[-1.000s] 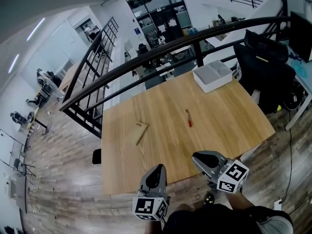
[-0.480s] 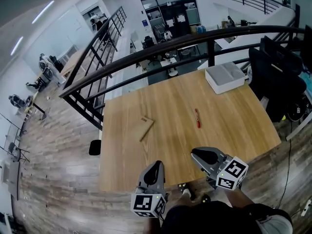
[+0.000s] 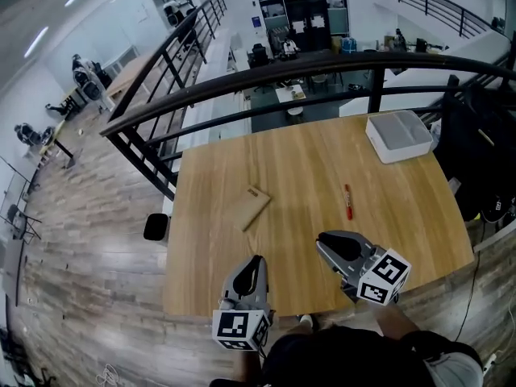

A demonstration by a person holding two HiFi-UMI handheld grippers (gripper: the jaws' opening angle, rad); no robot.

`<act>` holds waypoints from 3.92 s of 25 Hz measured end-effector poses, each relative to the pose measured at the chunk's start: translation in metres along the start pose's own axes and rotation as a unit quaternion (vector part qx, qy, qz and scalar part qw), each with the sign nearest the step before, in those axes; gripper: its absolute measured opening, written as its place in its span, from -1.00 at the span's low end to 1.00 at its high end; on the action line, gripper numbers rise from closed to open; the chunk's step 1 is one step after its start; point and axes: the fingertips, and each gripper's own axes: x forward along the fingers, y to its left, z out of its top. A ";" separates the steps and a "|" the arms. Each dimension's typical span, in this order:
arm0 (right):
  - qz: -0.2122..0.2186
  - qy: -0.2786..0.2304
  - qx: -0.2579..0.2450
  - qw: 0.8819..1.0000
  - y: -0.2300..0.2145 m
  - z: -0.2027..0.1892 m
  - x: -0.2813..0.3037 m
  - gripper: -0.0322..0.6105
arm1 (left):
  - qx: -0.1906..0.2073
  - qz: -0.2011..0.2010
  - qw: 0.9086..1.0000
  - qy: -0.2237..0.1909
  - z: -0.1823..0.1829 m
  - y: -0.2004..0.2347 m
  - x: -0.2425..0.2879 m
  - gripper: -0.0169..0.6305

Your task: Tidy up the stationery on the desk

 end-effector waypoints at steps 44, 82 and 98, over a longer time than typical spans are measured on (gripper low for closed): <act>0.027 0.248 0.000 0.968 -0.150 -0.124 0.261 -0.39 | -0.153 0.080 0.965 0.198 -0.147 0.200 0.142 -0.16; 0.013 0.400 -0.010 0.916 -0.189 -0.216 0.283 0.01 | -0.184 0.051 0.939 0.286 -0.199 0.202 0.183 -0.09; -0.011 0.407 0.029 0.913 -0.175 -0.218 0.232 -0.04 | -0.147 0.037 0.944 0.295 -0.203 0.196 0.184 -0.17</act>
